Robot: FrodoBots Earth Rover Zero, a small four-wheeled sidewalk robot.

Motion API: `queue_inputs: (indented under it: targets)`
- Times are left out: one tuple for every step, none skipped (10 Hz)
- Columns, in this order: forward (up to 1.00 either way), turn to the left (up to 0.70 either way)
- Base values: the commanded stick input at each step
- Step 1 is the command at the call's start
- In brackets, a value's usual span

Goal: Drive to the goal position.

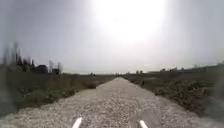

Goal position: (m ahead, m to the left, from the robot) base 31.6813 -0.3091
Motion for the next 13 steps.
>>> queue_inputs:
  targets:
    - [0.7,0.0]
    - [0.7,0.0]
    - [0.7,0.0]
    - [0.7,0.0]
    - [0.7,0.0]
    - [0.7,0.0]
    - [0.7,0.0]
    - [0.7,0.0]
    - [0.7,-0.03]
    - [0.7,-0.1]
    - [0.7,-0.17]
    - [0.7,-0.25]
    - [0.7,-0.32]
